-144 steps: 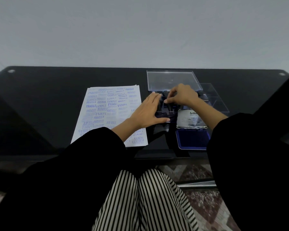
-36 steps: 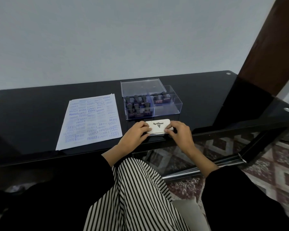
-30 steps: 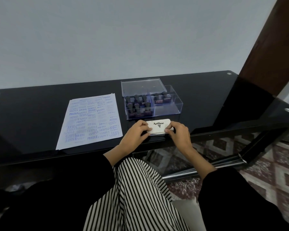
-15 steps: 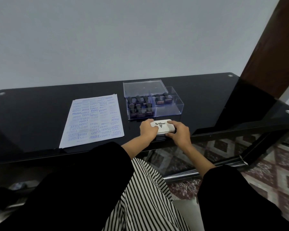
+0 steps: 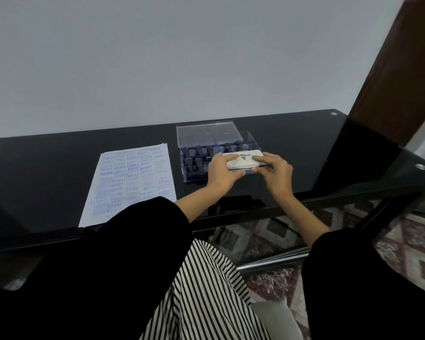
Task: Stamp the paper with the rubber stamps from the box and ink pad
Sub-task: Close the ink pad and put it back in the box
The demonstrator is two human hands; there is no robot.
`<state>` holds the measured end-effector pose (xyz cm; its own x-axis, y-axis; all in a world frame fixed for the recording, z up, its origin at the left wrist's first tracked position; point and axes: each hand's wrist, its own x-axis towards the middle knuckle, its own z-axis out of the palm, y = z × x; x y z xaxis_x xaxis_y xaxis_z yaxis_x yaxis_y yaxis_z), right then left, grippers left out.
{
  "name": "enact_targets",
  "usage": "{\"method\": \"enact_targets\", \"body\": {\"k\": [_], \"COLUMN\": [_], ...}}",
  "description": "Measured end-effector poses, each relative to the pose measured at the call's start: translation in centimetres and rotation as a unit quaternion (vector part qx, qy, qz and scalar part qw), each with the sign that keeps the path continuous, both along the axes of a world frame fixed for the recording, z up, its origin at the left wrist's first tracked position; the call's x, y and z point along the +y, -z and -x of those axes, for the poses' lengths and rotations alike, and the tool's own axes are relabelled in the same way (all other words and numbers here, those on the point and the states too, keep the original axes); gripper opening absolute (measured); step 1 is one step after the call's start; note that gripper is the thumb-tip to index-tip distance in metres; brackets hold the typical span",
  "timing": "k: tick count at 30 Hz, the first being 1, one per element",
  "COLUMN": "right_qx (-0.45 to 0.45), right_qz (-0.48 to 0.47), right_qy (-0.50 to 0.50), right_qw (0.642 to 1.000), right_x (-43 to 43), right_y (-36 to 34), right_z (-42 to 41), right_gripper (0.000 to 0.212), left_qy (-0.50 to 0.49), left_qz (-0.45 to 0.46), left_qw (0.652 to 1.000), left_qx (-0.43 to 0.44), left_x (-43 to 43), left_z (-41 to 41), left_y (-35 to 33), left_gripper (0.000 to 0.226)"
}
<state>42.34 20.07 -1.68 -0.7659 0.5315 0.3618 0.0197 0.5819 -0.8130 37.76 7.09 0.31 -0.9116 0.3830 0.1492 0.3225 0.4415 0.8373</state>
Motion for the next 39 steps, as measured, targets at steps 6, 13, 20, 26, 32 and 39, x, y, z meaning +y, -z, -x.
{"method": "enact_targets", "body": {"k": [6, 13, 20, 26, 32, 39], "right_qx": [0.022, -0.008, -0.082, -0.161, -0.179, -0.244], "right_qz": [-0.011, -0.095, -0.181, -0.372, -0.368, -0.252], "right_qy": [-0.006, -0.031, -0.067, -0.084, -0.085, -0.152], "right_qw": [1.0, 0.995, 0.978, 0.91, 0.909, 0.924], "right_x": [1.5, 3.6, 5.5, 6.5, 6.7, 6.9], "right_y": [-2.3, -1.8, -0.6, -0.4, -0.5, -1.8], "right_z": [2.6, 6.3, 8.5, 9.0, 9.2, 10.0], "right_gripper": [0.033, 0.025, 0.027, 0.03, 0.031, 0.03], "left_qy": [-0.012, 0.028, 0.058, 0.057, 0.037, 0.13], "left_qz": [-0.019, 0.006, 0.093, 0.146, 0.168, 0.291], "left_qw": [0.999, 0.996, 0.986, 0.977, 0.974, 0.939], "left_qx": [0.023, 0.079, 0.123, 0.142, 0.149, 0.127], "left_x": [1.6, 1.9, 2.8, 3.5, 3.5, 3.2], "left_z": [2.8, 5.9, 8.7, 10.3, 10.7, 11.7], "left_y": [-1.6, -1.0, 1.1, 3.1, 3.2, 1.0], "left_gripper": [0.045, 0.03, 0.022, 0.025, 0.031, 0.035]}}
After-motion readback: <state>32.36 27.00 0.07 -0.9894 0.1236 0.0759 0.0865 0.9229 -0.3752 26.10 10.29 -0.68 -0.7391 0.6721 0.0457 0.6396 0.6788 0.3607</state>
